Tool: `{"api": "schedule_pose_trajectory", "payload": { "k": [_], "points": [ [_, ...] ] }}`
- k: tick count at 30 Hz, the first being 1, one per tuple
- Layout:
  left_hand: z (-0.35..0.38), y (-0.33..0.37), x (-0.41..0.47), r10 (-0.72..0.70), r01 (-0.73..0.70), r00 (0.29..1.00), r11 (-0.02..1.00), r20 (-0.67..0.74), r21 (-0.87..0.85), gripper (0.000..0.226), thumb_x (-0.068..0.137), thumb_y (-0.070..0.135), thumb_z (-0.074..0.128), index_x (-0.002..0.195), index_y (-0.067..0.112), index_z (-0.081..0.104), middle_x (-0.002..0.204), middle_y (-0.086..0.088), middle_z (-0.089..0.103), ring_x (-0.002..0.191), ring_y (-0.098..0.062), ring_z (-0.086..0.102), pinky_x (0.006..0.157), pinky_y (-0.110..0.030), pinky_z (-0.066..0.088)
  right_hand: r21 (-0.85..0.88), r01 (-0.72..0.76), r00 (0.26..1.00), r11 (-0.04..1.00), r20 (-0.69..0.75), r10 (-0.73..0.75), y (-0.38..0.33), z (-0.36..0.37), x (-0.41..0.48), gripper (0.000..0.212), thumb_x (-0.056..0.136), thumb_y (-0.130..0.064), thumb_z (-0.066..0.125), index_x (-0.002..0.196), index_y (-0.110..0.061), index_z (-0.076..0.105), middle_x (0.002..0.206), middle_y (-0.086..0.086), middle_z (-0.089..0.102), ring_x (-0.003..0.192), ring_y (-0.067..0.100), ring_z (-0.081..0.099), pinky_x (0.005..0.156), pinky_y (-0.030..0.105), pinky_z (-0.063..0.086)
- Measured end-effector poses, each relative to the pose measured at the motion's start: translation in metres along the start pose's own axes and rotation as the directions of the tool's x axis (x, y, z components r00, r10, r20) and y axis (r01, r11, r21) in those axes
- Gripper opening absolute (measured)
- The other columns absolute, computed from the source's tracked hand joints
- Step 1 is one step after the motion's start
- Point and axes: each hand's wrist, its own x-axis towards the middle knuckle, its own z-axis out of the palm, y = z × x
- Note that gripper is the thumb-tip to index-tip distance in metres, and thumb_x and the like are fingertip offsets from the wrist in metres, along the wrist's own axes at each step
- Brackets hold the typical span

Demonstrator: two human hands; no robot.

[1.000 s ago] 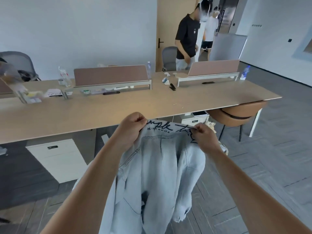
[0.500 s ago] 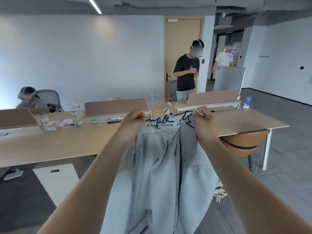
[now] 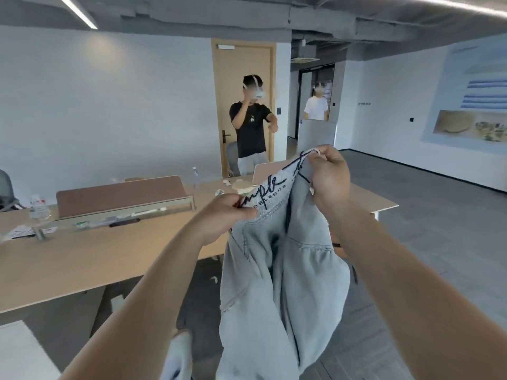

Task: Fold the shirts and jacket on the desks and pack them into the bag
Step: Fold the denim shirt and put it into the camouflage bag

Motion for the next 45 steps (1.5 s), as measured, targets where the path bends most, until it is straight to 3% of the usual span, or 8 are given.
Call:
{"api": "schedule_pose_trajectory", "payload": {
  "k": [8,15,20,25,28,31,36,45],
  "points": [
    [0.044,0.000,0.142,-0.075,0.050,0.987,0.984,0.144,0.173,0.023,0.099,0.036,0.059,0.092,0.014,0.061,0.073,-0.007,0.056,0.058,-0.020,0.052,0.055,-0.026,0.043,-0.125,0.053,0.997,0.991,-0.055,-0.060,0.037,-0.028,0.112,0.019,0.082,-0.017,0.059,0.068,-0.028,0.065,0.073,0.006,0.053,0.072,0.023,0.045,0.069,0.038,0.041],
    [0.068,0.014,0.274,-0.056,0.126,0.987,0.859,0.153,-0.496,0.009,0.099,0.005,0.055,0.108,0.003,0.057,0.113,-0.026,0.066,0.087,-0.040,0.074,0.082,-0.046,0.061,-0.070,0.095,0.994,0.993,-0.050,-0.099,0.053,-0.028,0.219,0.027,0.099,-0.006,0.052,0.075,-0.017,0.058,0.063,0.000,0.058,0.058,0.016,0.051,0.058,0.028,0.046],
    [0.092,0.008,0.355,0.047,-0.015,0.998,0.765,0.032,-0.644,0.015,0.098,0.004,0.054,0.101,0.005,0.069,0.093,-0.012,0.076,0.081,-0.024,0.075,0.083,-0.038,0.057,-0.013,0.107,0.994,0.994,0.033,-0.107,0.077,-0.035,0.288,0.026,0.102,-0.002,0.047,0.081,-0.012,0.060,0.076,0.008,0.065,0.073,0.021,0.063,0.076,0.034,0.058],
    [0.104,-0.007,0.441,0.065,-0.100,0.995,0.680,-0.076,-0.726,0.017,0.095,0.005,0.061,0.108,-0.002,0.069,0.113,-0.023,0.071,0.105,-0.031,0.070,0.100,-0.040,0.050,0.038,0.105,0.983,0.994,0.144,-0.110,0.120,-0.051,0.366,0.023,0.101,-0.004,0.048,0.087,-0.012,0.064,0.088,0.017,0.063,0.076,0.030,0.058,0.074,0.037,0.054],
    [0.107,-0.003,0.489,0.106,-0.202,0.979,0.655,-0.175,-0.729,0.015,0.097,0.002,0.056,0.102,0.004,0.071,0.102,-0.010,0.075,0.099,-0.024,0.071,0.094,-0.031,0.051,0.061,0.095,0.972,0.994,0.210,-0.106,0.142,-0.052,0.418,0.013,0.095,-0.014,0.054,0.090,-0.014,0.066,0.094,0.018,0.054,0.085,0.032,0.046,0.079,0.041,0.047],
    [0.101,0.013,0.533,0.151,-0.315,0.946,0.638,-0.286,-0.703,0.016,0.099,0.004,0.054,0.101,0.009,0.069,0.108,-0.009,0.072,0.107,-0.024,0.068,0.093,-0.028,0.051,0.051,0.098,0.950,0.994,0.293,-0.109,0.150,-0.045,0.472,0.018,0.102,-0.012,0.051,0.092,-0.017,0.064,0.087,0.006,0.064,0.079,0.019,0.059,0.071,0.023,0.048],
    [0.074,0.047,0.592,0.178,-0.373,0.920,0.673,-0.350,-0.638,0.011,0.100,0.013,0.054,0.100,0.020,0.061,0.103,0.002,0.069,0.109,-0.016,0.063,0.056,-0.029,0.035,0.060,0.047,0.883,0.997,0.465,-0.070,0.149,-0.021,0.555,0.023,0.105,-0.012,0.046,0.089,-0.021,0.060,0.081,-0.010,0.066,0.071,-0.002,0.063,0.062,0.014,0.050],
    [0.062,0.060,0.689,0.183,-0.412,0.891,0.711,-0.415,-0.570,0.019,0.102,0.015,0.051,0.092,0.025,0.063,0.093,0.010,0.069,0.094,-0.005,0.065,0.084,-0.043,0.040,0.142,-0.105,0.847,0.984,0.531,0.014,0.188,0.016,0.665,0.027,0.106,-0.014,0.046,0.085,-0.025,0.059,0.069,-0.018,0.063,0.064,-0.003,0.057,0.081,0.031,0.036]
  ]
}}
